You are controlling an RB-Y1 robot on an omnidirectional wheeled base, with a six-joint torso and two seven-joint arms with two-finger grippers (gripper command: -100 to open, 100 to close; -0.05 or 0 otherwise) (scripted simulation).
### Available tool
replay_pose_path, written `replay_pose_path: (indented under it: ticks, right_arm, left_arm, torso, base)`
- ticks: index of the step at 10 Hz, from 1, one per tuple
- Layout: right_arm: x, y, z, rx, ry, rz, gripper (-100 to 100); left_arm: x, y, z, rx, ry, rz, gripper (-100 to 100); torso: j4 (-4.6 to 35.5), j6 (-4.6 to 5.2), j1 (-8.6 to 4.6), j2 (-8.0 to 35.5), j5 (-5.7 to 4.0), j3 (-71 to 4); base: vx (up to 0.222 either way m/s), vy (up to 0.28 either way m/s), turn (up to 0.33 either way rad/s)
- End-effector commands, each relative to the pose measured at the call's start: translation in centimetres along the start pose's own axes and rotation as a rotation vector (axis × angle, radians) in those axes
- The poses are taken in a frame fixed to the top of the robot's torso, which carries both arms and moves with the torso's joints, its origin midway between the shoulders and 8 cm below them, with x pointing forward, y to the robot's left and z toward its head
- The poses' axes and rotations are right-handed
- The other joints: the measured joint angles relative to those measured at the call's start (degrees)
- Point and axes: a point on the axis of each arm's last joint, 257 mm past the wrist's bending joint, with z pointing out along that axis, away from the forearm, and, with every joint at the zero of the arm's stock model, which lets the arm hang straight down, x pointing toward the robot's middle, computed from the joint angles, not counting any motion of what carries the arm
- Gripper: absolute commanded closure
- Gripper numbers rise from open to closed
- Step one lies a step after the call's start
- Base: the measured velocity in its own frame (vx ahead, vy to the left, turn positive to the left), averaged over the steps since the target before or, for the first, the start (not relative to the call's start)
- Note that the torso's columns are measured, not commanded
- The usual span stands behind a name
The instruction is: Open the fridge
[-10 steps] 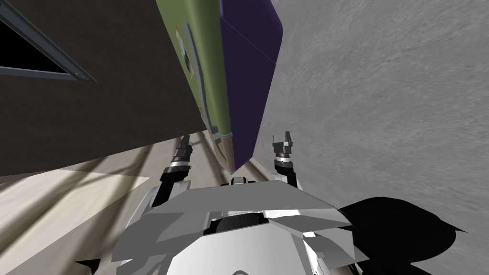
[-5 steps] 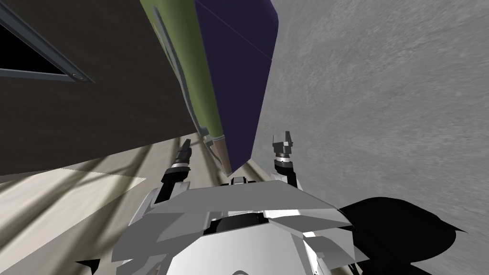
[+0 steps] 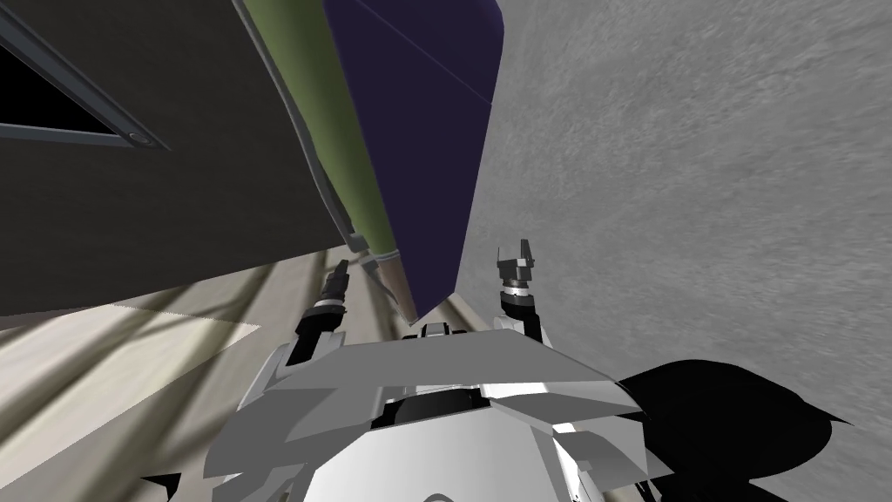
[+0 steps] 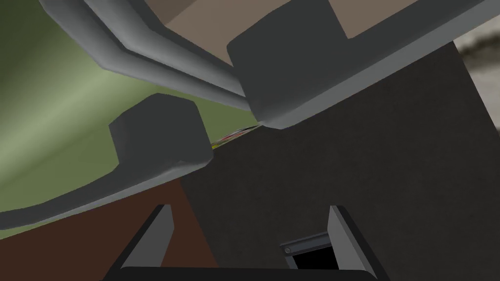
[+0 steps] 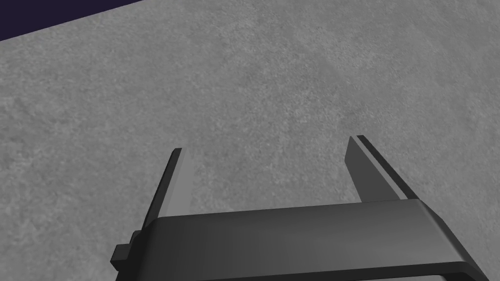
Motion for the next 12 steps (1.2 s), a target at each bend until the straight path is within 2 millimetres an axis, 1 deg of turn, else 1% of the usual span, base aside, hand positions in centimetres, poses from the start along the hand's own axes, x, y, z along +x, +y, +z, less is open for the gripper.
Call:
replay_pose_path:
  ticks: [1, 2, 3, 4, 5, 6, 7, 8, 9, 10, 11, 12]
  right_arm:
    - [0.0, 0.0, 0.0, 0.0, 0.0, 0.0, 0]
    - [0.0, 0.0, 0.0, 0.0, 0.0, 0.0, 0]
    - [0.0, 0.0, 0.0, 0.0, 0.0, 0.0, 0]
    - [0.0, 0.0, 0.0, 0.0, 0.0, 0.0, 0]
    - [0.0, 0.0, 0.0, 0.0, 0.0, 0.0, 0]
    - [0.0, 0.0, 0.0, 0.0, 0.0, 0.0, 0]
    - [0.0, 0.0, 0.0, 0.0, 0.0, 0.0, 0]
    - [0.0, 0.0, 0.0, 0.0, 0.0, 0.0, 0]
    - [0.0, 0.0, 0.0, 0.0, 0.0, 0.0, 0]
    - [0.0, 0.0, 0.0, 0.0, 0.0, 0.0, 0]
    - [0.0, 0.0, 0.0, 0.0, 0.0, 0.0, 0]
    - [0.0, 0.0, 0.0, 0.0, 0.0, -0.001, 0]
  left_arm:
    - [-0.1, 2.3, -0.1, -0.068, -0.002, 0.02, -100]
    - [-0.1, 4.1, -0.2, -0.118, -0.003, 0.031, -100]
    - [-0.1, 4.9, -0.3, -0.141, -0.004, 0.035, -100]
    - [0.0, 6.3, -0.5, -0.182, -0.006, 0.039, -100]
    - [0.0, 6.8, -0.6, -0.197, -0.008, 0.039, -100]
    - [0.1, 6.4, -0.5, -0.182, -0.007, 0.037, -100]
    - [-0.4, 6.0, -0.5, -0.188, -0.014, 0.044, -100]
    - [-0.1, 6.2, -0.5, -0.185, -0.011, 0.041, -100]
    - [-0.2, 6.1, -0.5, -0.186, -0.011, 0.042, 100]
    - [0.2, 5.9, -0.4, -0.175, 0.008, 0.041, 100]
    - [0.2, 5.9, -0.4, -0.175, 0.008, 0.041, 100]
    - [0.7, 5.4, -0.2, -0.159, 0.026, 0.039, 100]
  torso:
    - [-0.01, 0.0, 0.03, -0.06, 0.01, -0.03]
    - [-0.03, 0.0, 0.01, -0.09, 0.01, -0.06]
    - [-0.05, 0.0, -0.24, -0.2, -0.05, -0.12]
    - [-0.05, 0.0, -0.12, -0.15, -0.05, -0.1]
    - [-0.01, 0.0, 0.03, -0.03, 0.01, -0.03]
    - [0.01, 0.01, 0.07, 0.01, 0.02, 0.0]
    - [0.02, 0.0, 0.23, 0.05, 0.06, 0.03]
    - [-0.05, 0.01, 0.3, -0.23, 0.08, -0.12]
    - [-0.05, -0.01, 0.14, -0.12, 0.05, -0.1]
    - [0.06, 0.08, -0.06, 0.05, -0.04, 0.02]
    - [0.15, 0.2, 0.48, -0.01, 0.02, -0.02]
    - [0.16, 0.17, 0.48, -0.21, 0.0, -0.15]
  base:
    - [0.059, -0.101, 0.027]
    - [0.09, -0.174, 0.044]
    - [0.085, -0.157, 0.05]
    - [0.055, -0.128, 0.046]
    - [0.047, -0.118, 0.019]
    - [0.023, -0.053, 0.004]
    - [0.106, 0.009, -0.055]
    - [0.067, 0.011, -0.015]
    - [0.007, 0.003, 0.015]
    - [-0.058, 0.16, -0.067]
    - [-0.076, 0.197, -0.105]
    - [-0.134, 0.234, -0.108]
